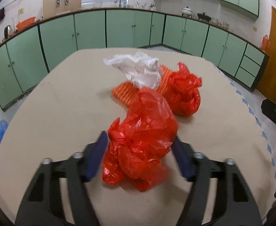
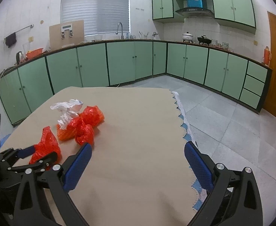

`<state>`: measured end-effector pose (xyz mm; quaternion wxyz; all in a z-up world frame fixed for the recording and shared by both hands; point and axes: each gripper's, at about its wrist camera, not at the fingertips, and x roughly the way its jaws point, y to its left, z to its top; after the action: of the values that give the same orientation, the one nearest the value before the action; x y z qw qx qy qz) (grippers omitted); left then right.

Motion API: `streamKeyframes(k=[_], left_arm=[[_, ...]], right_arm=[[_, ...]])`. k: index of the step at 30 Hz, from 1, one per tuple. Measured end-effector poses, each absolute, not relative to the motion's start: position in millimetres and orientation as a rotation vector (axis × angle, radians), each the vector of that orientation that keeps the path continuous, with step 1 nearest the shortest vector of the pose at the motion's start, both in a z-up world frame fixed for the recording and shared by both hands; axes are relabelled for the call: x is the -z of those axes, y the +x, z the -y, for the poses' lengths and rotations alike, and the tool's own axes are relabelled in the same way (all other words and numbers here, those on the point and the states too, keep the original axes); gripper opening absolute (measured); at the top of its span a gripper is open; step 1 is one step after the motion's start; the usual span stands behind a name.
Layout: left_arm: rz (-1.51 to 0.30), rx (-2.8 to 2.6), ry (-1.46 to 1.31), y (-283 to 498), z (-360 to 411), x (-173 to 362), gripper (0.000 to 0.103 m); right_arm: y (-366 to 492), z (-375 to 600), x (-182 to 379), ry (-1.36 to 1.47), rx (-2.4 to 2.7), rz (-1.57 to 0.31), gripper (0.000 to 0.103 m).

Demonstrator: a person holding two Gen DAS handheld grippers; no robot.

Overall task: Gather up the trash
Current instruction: 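Grasp a red plastic bag with the left tool while the right tool grasps another red bag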

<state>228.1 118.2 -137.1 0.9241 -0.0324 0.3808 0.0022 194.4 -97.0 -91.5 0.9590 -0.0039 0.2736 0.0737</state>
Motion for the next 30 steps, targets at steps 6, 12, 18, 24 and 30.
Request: streamKeyframes(k=[6, 12, 18, 24, 30], left_arm=[[-0.777, -0.005, -0.093, 229.0, -126.1, 139.5, 0.042], [-0.722, -0.043, -0.109, 217.8, -138.2, 127.0, 0.040], [-0.659, -0.097, -0.101, 214.6, -156.2, 109.0, 0.039], [-0.649, -0.118, -0.088, 222.8, -166.3, 105.5, 0.039], [-0.655, -0.137, -0.090, 229.8, -177.9, 109.8, 0.039]], right_arm=[[202.3, 89.9, 95.7, -0.030, -0.131, -0.586, 0.097], [211.0, 75.6, 95.5, -0.055, -0.160, -0.597, 0.097], [222.2, 50.1, 90.2, -0.058, -0.218, -0.573, 0.097], [236.6, 26.9, 94.8, -0.064, -0.226, -0.582, 0.094], [253.1, 8.5, 106.5, -0.069, -0.242, -0.634, 0.088]])
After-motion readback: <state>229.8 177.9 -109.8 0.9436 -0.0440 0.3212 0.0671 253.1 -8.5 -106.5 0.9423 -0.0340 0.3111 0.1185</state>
